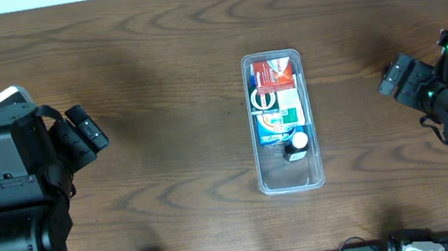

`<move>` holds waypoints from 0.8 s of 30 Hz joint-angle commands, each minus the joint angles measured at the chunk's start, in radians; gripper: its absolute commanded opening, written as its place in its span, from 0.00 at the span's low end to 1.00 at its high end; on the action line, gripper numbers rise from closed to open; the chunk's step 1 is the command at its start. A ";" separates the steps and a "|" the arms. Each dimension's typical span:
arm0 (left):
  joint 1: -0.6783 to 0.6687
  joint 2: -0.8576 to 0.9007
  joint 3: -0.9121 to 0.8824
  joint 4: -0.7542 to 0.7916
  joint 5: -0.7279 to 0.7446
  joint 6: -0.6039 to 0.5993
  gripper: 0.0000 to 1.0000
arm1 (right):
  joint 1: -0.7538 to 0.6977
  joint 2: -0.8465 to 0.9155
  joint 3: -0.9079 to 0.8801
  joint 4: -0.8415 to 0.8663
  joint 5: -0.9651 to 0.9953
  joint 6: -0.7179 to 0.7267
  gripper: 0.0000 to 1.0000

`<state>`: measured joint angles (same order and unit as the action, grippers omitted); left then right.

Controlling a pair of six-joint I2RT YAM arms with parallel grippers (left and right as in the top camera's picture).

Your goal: Pack container

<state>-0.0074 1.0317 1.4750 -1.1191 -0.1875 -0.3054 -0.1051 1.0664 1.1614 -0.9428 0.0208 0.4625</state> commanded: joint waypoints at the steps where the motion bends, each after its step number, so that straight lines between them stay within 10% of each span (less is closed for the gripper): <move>1: 0.006 0.002 0.013 -0.002 -0.008 0.017 0.98 | 0.010 -0.084 0.001 -0.035 0.047 -0.043 0.99; 24: 0.006 0.002 0.013 -0.002 -0.008 0.017 0.98 | 0.041 -0.906 -0.730 0.218 -0.048 -0.315 0.99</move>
<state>-0.0067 1.0321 1.4754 -1.1191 -0.1875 -0.3058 -0.0704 0.2089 0.4866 -0.7361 0.0166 0.1795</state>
